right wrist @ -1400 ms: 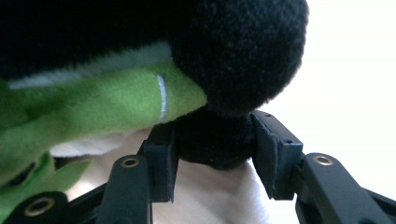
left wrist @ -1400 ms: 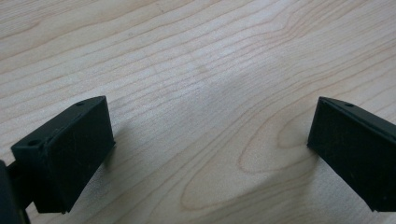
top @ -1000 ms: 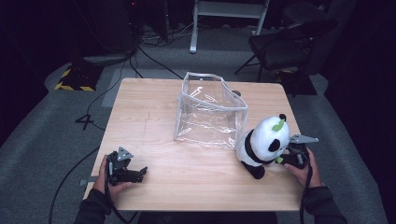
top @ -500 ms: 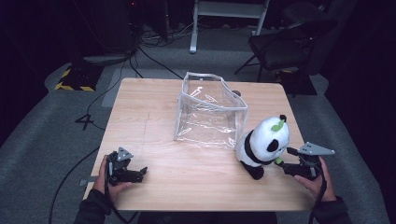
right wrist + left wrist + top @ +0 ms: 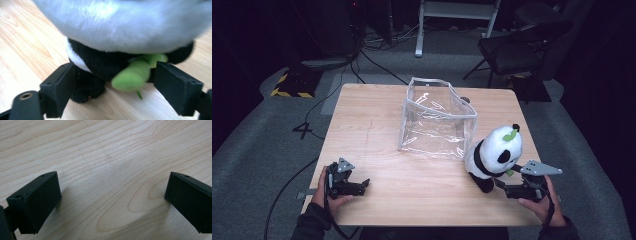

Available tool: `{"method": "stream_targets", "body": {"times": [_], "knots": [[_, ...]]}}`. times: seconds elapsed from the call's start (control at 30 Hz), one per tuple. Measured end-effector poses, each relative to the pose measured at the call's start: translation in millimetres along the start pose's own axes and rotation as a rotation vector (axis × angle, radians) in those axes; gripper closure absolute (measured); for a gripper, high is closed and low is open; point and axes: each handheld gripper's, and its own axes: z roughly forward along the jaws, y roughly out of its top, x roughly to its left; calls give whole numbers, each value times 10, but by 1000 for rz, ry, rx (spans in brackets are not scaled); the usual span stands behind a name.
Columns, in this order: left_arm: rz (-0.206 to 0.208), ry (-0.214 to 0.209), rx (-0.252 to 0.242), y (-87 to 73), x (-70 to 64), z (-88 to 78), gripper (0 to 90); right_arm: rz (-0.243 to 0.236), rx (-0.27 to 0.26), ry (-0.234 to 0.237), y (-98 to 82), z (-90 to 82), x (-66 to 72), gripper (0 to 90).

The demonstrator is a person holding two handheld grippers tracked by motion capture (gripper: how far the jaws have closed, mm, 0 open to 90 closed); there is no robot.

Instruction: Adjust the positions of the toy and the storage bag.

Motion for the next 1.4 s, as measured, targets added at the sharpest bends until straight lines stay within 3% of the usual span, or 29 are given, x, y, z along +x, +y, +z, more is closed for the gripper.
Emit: {"method": "stream_targets", "body": {"times": [0.17,0.27,0.5,0.57,0.63,0.77,0.8,0.93,1.1,1.13,1.2,1.3,1.4], "knots": [[0,0,0,0,0,0,4,4,13,-44,4,114,-49,170],[0,0,0,0,0,0,4,-5,19,-34,8,152,-125,157],[0,0,0,0,0,0,4,-19,13,-99,10,148,-369,225],[0,0,0,0,0,0,4,32,16,-136,44,192,-535,250],[0,0,0,0,0,0,4,49,19,-141,56,211,-572,252],[0,0,0,0,0,0,4,93,37,-214,123,335,-715,266],[0,0,0,0,0,0,4,120,35,-209,143,379,-773,269],[0,0,0,0,0,0,4,114,30,-216,180,408,-812,263],[0,0,0,0,0,0,4,128,15,-204,154,339,-766,254],[0,0,0,0,0,0,4,118,-11,-192,120,244,-694,238],[0,0,0,0,0,0,4,126,-24,-180,110,217,-667,235],[0,0,0,0,0,0,4,122,-79,-123,159,141,-462,185],[0,0,0,0,0,0,4,134,-107,-122,228,159,-371,158]]}}
